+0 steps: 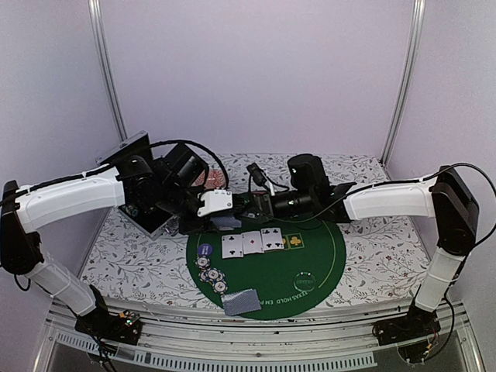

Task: Distribute texas hold em gaming equipment
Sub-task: Pick up the poker card from the face-down deck piles, then place the poker card in the community card area.

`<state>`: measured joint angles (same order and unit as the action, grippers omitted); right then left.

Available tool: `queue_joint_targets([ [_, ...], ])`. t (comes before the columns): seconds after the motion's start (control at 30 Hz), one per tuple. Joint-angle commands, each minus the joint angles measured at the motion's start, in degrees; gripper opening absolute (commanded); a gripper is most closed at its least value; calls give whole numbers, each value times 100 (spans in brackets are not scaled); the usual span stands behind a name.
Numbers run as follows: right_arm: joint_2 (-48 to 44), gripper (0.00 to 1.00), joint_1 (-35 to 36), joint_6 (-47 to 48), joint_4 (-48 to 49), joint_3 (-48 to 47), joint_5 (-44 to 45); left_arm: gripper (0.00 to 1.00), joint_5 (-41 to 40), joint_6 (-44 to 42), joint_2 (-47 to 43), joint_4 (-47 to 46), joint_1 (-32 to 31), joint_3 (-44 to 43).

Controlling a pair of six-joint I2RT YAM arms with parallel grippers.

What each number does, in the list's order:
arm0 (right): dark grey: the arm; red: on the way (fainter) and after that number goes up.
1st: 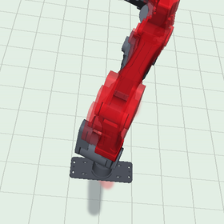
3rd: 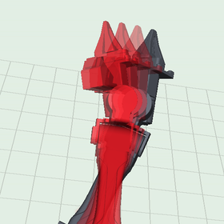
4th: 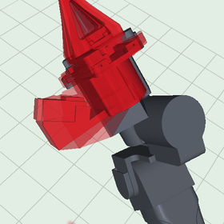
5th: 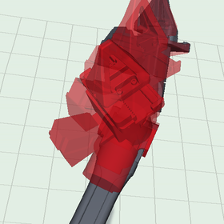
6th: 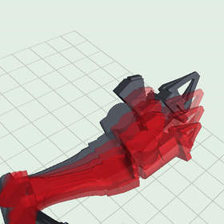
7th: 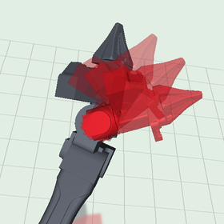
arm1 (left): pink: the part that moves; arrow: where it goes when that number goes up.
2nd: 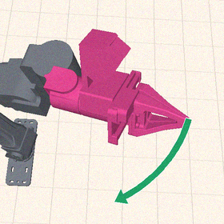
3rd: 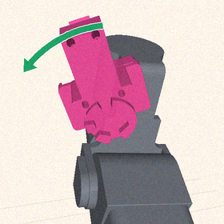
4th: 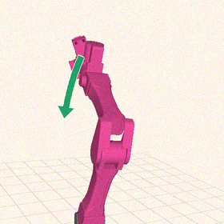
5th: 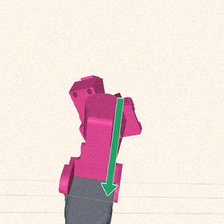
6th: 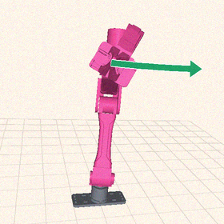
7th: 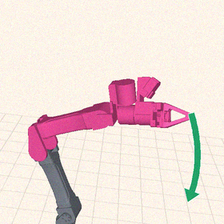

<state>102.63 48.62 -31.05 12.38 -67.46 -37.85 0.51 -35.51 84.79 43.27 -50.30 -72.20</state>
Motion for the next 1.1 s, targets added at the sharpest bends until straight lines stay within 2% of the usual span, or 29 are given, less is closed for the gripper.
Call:
queue_joint_targets([
  [0.0,-368,2,-107,33,-17,129,71,46,27,-44,4,42,-87,56],
  [0.37,-1385,2,-407,111,-316,812,190,46,-51,-10,40,37,-87,49],
  [0.47,-1832,2,-608,295,-1020,986,491,45,-50,76,33,-12,-87,106],
  [0.6,-2482,2,-1011,337,-1901,1478,1349,45,-186,434,69,-195,-88,184],
  [0.87,-3398,2,-1259,-1127,-1280,3084,2539,44,-331,885,122,-411,-86,397],
  [1.0,-3784,2,-1246,-2283,-268,3894,3278,44,-233,910,60,-697,-87,569],
  [1.07,-3937,2,-1140,-3188,356,4374,3796,44,-221,958,71,-769,-87,621],
])
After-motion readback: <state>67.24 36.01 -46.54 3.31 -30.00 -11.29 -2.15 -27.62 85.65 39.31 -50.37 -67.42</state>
